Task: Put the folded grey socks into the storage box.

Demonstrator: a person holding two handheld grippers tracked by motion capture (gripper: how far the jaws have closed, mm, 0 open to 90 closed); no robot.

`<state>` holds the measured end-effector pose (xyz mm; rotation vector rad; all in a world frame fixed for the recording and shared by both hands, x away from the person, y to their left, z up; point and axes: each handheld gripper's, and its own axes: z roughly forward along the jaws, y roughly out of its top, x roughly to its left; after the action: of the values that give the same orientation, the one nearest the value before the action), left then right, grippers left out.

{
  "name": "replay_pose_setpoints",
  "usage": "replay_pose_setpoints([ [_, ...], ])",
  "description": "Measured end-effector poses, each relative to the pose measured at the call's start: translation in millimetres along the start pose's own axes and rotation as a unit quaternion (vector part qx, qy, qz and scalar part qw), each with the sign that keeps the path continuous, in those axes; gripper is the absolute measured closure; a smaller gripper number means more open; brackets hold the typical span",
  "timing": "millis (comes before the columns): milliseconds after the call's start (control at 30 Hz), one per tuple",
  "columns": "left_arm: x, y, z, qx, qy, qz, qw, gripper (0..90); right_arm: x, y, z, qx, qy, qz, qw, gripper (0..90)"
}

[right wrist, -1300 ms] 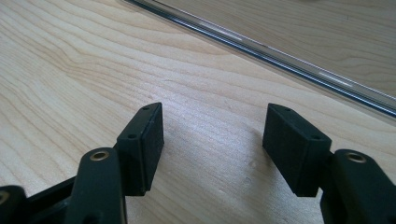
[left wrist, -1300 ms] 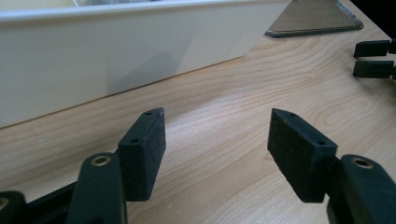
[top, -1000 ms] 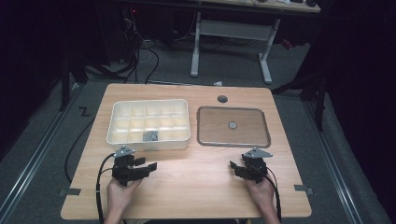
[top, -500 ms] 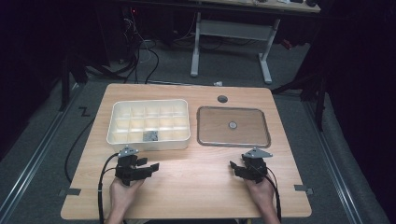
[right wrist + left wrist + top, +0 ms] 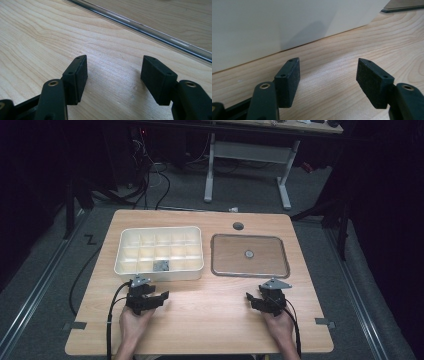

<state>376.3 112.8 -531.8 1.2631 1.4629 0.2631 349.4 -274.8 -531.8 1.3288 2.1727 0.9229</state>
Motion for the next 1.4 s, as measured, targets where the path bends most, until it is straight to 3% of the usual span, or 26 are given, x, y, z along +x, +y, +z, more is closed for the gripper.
replay_pose_setpoints([
  [533, 0.6, -7.4, 12.6, -0.028, 0.028, 0.044, 0.9982, 36.5, 0.0, 0.0, 0.1, 0.0, 0.0, 0.0, 1.0, 38.6],
  [700, -0.5, -11.1, 13.7, -0.032, 0.031, 0.066, 0.9968, 36.1, 0.0, 0.0, 0.1, 0.0, 0.0, -0.001, 1.0, 38.5],
  [733, -1.1, -13.2, 14.8, -0.035, 0.033, 0.077, 0.9958, 35.9, 0.0, 0.0, 0.1, 0.0, 0.0, 0.0, 1.0, 38.5],
  [933, -3.0, -16.1, 16.4, -0.033, 0.037, 0.095, 0.9942, 33.3, 0.0, 0.0, 0.1, 0.0, 0.0, -0.001, 1.0, 38.5],
  [1400, -1.6, -13.9, 15.1, -0.03, 0.029, 0.081, 0.9958, 32.2, 0.0, 0.0, 0.0, 0.0, 0.001, 0.0, 1.0, 38.3],
])
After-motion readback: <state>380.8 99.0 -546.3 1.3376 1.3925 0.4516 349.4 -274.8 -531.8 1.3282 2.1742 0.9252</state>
